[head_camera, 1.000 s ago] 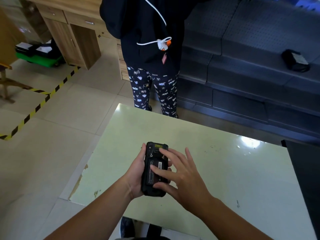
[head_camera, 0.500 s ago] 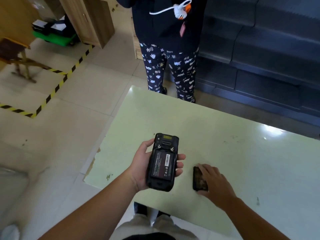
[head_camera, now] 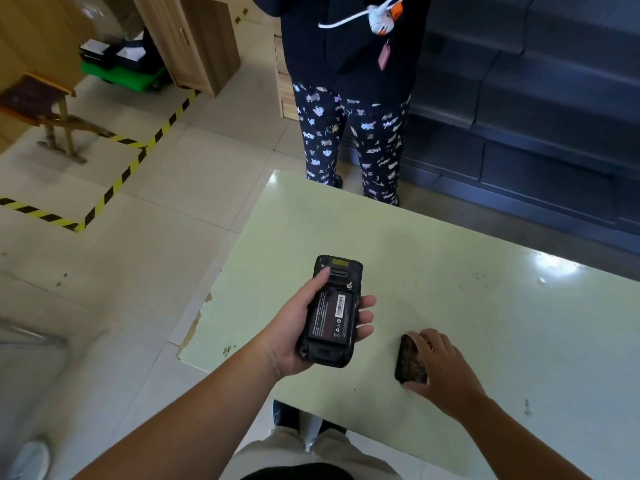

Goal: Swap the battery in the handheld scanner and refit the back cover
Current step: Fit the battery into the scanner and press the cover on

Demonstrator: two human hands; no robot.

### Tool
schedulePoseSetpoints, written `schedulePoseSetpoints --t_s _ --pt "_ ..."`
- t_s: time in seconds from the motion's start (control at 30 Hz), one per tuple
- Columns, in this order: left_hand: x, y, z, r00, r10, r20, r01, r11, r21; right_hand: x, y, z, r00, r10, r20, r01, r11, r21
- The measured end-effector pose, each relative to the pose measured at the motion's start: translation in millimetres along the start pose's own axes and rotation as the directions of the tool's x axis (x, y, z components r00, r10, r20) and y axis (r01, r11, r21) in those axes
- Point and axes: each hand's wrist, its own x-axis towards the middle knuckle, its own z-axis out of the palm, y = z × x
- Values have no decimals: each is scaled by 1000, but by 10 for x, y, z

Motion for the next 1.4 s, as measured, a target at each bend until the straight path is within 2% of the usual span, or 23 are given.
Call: schedulePoseSetpoints --t_s 0.27,0.4,0.47,0.6,0.67,0.7,0.8,0.9,0.97,1.03,1.1,1.17,1.23,1.27,1.33,1.4 --pt "-34 -32 -7 998 62 31 -64 997 54 -29 -42 -2 1000 6 -27 -5 999 51" --pt "-55 -9 -12 999 12 34 -13 999 30 3 -103 -206 975 -97 -202 117 989 89" --pt "-53 -2 -18 999 5 39 -6 1000 11 115 -99 -339 968 -76 -241 97 992 78" --pt "-49 -13 -39 1000 -2 19 2 1000 -22 168 -40 -384 972 103 -210 -66 982 177" --pt "-44 -15 -61 1000 -7 3 7 1000 -28 109 -108 -233 994 46 -96 -23 974 227" --pt "-49 -21 -75 1000 -11 -5 10 1000 -24 73 -151 -136 999 -31 -33 37 981 190" --pt "-98 -47 -114 1000 -19 -17 19 1000 -11 105 -261 43 970 -236 50 239 969 -66" --pt "-166 -64 -108 1000 -15 -14 15 1000 -24 288 -254 103 965 -259 48 262 960 -94" --pt "-205 -68 -105 1000 -16 -6 16 1000 -26 329 -255 132 979 -200 44 202 976 -75" --pt "-232 -57 -94 1000 -13 -3 13 999 -35 280 -272 137 992 -123 11 123 992 11" --pt "-253 -23 -64 1000 -5 -7 4 998 -55 180 -308 33 997 -69 -23 72 977 200" --pt "-285 16 0 1000 -7 -11 6 998 -58 85 -381 -286 997 -8 -77 36 929 368" --pt "-334 61 103 1000 -2 -2 1 998 -69 9 -502 -842 969 124 -213 2 859 512" --pt "-363 82 158 1000 2 13 -1 997 -78 -39 -594 -1202 930 204 -306 23 798 602" --pt "-431 123 284 999 7 42 -3 995 -99 -192 -846 -1986 832 301 -467 196 627 754" --pt "-495 154 416 997 11 78 -2 994 -110 -380 -1171 -2581 779 239 -579 411 503 761"
